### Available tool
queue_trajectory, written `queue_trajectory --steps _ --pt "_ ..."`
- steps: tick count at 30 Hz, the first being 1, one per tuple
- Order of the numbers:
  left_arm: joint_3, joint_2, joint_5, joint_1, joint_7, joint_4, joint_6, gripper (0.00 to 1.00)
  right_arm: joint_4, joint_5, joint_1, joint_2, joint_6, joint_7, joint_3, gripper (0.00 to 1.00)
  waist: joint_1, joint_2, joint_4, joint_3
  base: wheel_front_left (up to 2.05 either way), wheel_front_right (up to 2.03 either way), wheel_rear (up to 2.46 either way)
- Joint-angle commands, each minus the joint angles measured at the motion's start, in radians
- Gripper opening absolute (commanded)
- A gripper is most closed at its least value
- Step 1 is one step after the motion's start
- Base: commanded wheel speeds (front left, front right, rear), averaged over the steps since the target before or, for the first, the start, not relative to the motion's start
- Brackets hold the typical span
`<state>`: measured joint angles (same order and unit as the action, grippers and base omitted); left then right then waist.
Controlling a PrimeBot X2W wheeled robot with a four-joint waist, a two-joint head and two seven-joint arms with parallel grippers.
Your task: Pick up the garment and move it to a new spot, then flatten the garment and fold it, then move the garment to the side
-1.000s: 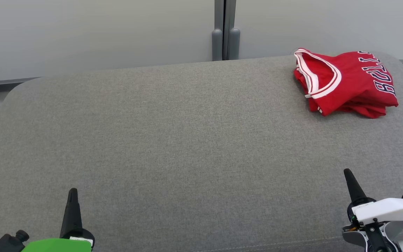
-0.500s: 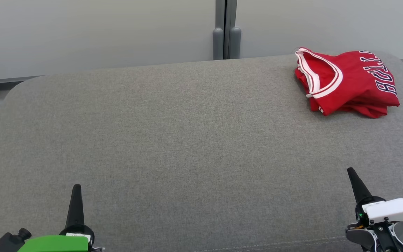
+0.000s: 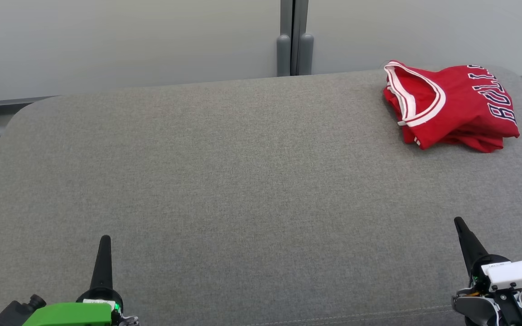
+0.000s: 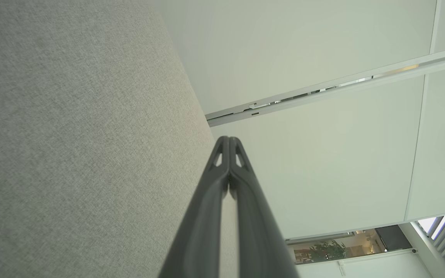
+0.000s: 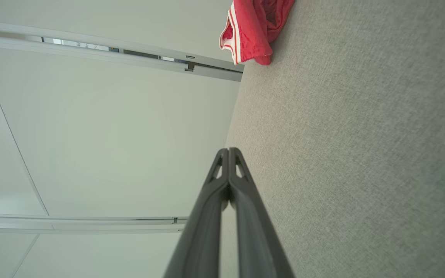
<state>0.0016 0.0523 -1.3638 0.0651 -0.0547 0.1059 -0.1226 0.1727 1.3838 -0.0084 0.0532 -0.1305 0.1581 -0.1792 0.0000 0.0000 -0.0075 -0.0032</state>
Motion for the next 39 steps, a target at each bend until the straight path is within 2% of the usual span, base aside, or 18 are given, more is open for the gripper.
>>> queue_trajectory --steps 1,30,39 --pt "0.000 0.002 -0.017 -0.021 0.002 -0.006 -0.004 0.00 -0.012 0.019 0.003 0.002 0.000 0.008 -0.006 0.00 0.0000 0.0000 0.000 0.000 0.00 0.00 0.00" --pt "-0.026 -0.002 -0.256 -0.035 0.040 -0.012 -0.010 0.00 -0.039 0.238 0.024 -0.003 0.000 0.084 -0.056 0.00 0.0000 0.0000 0.007 0.008 0.00 0.00 0.00" --pt "-0.027 -0.002 -0.263 -0.034 0.043 -0.012 -0.010 0.00 -0.040 0.245 0.024 -0.003 0.000 0.088 -0.057 0.00 0.0000 0.0000 0.008 0.009 0.00 0.00 0.00"
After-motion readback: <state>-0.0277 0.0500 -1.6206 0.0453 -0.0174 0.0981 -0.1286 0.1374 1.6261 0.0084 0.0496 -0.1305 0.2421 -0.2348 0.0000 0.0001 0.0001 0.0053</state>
